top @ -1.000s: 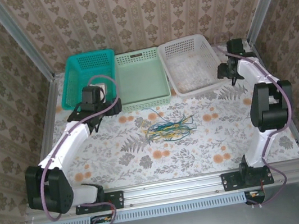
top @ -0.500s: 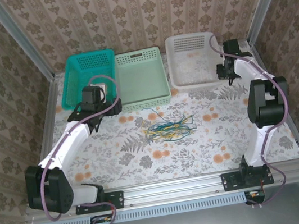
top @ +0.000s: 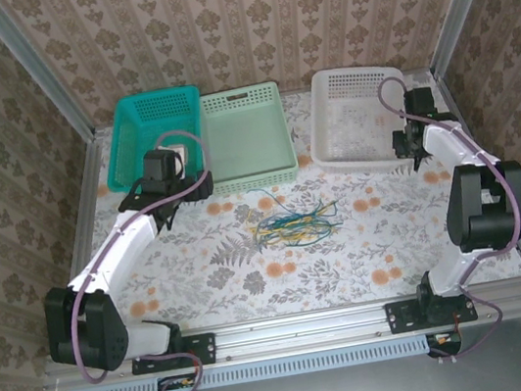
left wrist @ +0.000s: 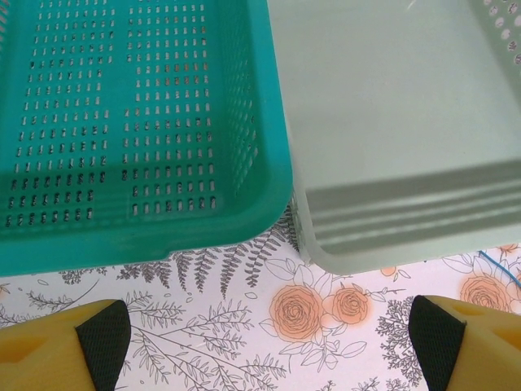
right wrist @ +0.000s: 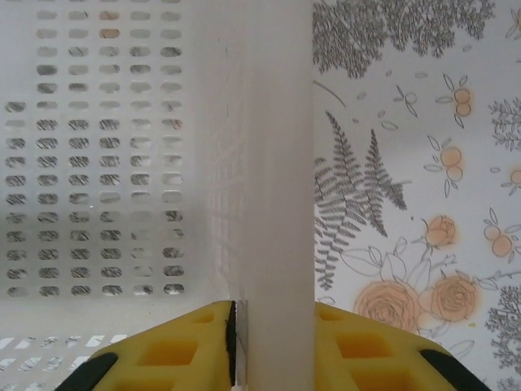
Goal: Untangle the cables
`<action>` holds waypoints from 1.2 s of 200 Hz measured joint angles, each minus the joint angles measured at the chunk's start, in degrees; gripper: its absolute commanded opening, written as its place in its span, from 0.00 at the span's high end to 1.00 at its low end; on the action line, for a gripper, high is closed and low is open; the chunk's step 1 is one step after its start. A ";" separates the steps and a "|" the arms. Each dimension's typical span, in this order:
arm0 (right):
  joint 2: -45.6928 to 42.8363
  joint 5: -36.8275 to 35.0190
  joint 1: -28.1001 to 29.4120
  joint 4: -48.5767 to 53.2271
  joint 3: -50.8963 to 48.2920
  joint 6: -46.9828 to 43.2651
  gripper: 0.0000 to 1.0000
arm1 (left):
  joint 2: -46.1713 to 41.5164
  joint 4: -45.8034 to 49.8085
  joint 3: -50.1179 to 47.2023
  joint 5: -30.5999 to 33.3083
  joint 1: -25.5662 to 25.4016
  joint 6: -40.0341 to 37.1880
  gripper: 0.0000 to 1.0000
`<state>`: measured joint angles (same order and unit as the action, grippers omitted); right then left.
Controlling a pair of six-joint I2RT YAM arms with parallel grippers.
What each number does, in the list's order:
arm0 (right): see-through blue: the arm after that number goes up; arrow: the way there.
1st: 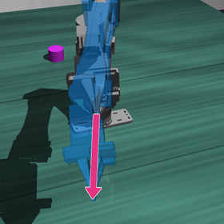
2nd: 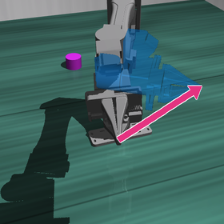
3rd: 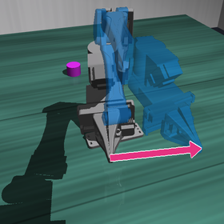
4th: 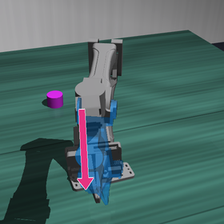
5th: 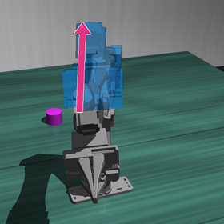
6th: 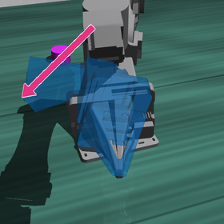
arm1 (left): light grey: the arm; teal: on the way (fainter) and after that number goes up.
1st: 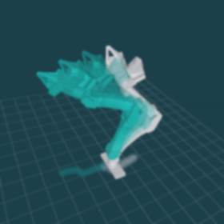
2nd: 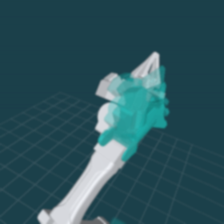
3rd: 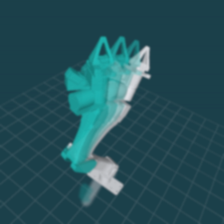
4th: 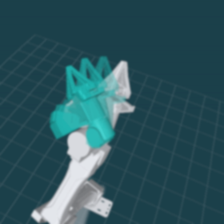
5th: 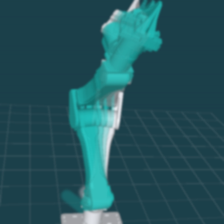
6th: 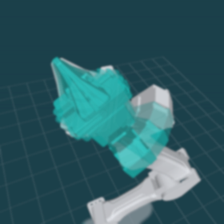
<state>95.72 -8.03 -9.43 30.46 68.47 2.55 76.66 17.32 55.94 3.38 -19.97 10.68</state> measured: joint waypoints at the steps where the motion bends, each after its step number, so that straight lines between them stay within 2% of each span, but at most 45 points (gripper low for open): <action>1: 0.00 -0.07 -0.02 0.02 -0.04 0.07 0.36 | 0.00 0.00 0.00 -0.02 0.00 0.00 0.08; 5: 0.00 -0.39 -0.11 0.17 -0.20 0.00 0.25 | 0.00 -0.02 -0.02 -0.09 -0.02 0.00 0.08; 12: 0.00 -0.76 -0.24 0.37 -0.35 -0.09 0.18 | -0.02 0.00 -0.02 -0.22 -0.22 0.00 0.09; 34: -0.66 -2.16 -0.28 1.11 -0.57 0.07 0.13 | -0.48 0.20 -0.11 0.26 -1.92 -0.35 0.10; 49: -3.23 -2.89 0.17 1.29 -1.55 0.66 0.08 | -1.90 0.24 -0.94 1.92 -5.88 -1.60 0.10; 76: -10.80 -5.95 3.50 1.97 -3.67 1.75 0.07 | -5.86 0.11 -3.58 4.31 -16.52 -4.72 0.10; 82: -12.48 -6.67 4.74 2.08 -4.00 2.14 0.08 | -6.71 0.00 -4.17 3.98 -18.40 -5.42 0.13; 95: -15.65 -7.50 7.19 2.34 -4.61 2.93 0.08 | -8.68 -0.04 -5.31 0.63 -21.62 -7.69 0.17; 116: -20.68 -7.69 10.21 2.78 -6.64 5.57 0.10 | -10.95 -0.09 -6.49 -5.86 -27.58 -10.80 0.17; 145: -27.58 -5.16 11.56 2.95 -11.61 9.99 0.14 | -8.48 -0.09 -6.29 -11.65 -36.61 -13.25 0.23; 157: -30.75 -3.06 12.66 2.82 -14.14 11.82 0.15 | -5.40 0.28 -5.46 -14.34 -37.94 -13.75 0.31; 191: -40.00 6.58 16.81 -0.17 -22.08 17.53 0.18 | 6.45 2.03 0.57 -19.37 -38.62 -15.23 0.40; 220: -40.96 12.76 17.20 -1.64 -25.44 20.65 0.18 | 13.27 3.74 5.79 -20.59 -38.69 -16.00 0.42; 240: -40.94 14.60 17.22 -1.64 -26.56 21.35 0.16 | 16.24 4.24 8.02 -20.09 -38.82 -17.07 0.51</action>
<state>54.78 6.57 7.79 28.82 41.91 23.90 92.90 21.56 63.96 -16.71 -58.78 -6.39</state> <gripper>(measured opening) 0.830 0.534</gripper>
